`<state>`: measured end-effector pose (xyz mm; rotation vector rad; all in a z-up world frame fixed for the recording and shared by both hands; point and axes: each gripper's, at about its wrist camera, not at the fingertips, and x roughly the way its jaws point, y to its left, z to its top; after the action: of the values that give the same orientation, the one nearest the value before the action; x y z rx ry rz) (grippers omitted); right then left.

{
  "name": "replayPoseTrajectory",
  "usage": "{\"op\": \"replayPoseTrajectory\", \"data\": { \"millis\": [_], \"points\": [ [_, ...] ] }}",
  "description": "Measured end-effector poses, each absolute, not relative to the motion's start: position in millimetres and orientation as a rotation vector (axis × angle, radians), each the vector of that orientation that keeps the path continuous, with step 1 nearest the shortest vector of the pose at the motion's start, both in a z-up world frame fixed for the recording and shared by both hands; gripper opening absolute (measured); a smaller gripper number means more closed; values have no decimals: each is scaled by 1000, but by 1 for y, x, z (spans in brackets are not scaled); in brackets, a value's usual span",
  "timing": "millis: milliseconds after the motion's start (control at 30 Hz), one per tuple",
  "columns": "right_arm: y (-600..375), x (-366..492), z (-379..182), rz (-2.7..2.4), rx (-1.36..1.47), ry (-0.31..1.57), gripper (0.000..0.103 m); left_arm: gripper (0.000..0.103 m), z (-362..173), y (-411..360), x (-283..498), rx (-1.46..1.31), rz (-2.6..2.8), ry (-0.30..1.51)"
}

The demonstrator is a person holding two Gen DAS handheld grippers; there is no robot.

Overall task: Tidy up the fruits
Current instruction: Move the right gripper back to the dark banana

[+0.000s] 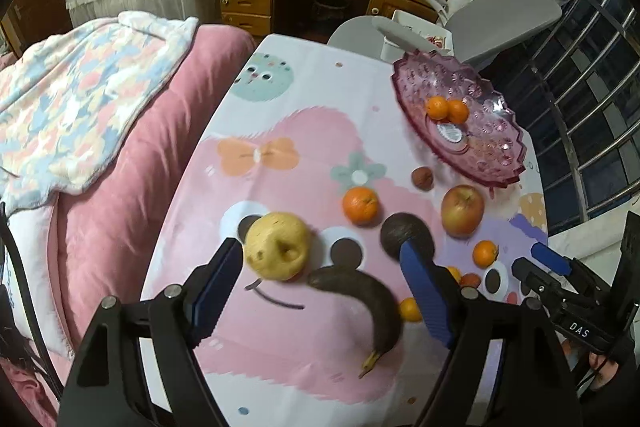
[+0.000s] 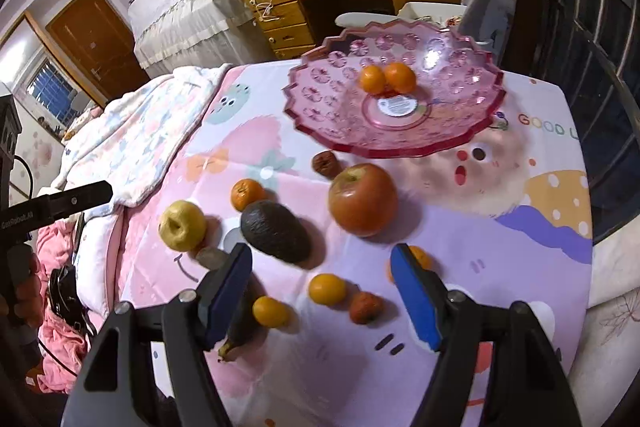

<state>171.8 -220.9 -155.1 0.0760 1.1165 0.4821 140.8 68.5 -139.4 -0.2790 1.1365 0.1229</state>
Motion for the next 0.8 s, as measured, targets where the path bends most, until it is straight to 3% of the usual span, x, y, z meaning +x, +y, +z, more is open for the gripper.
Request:
{"op": "replayPoseTrajectory", "data": {
  "millis": [433, 800],
  "points": [
    [-143, 119, -132, 343, 68, 1061, 72, 80, -130, 116, 140, -189, -105, 1155],
    [-90, 63, -136, 117, 56, 1028, 72, 80, -155, 140, 136, -69, -276, 1254]
  ]
}}
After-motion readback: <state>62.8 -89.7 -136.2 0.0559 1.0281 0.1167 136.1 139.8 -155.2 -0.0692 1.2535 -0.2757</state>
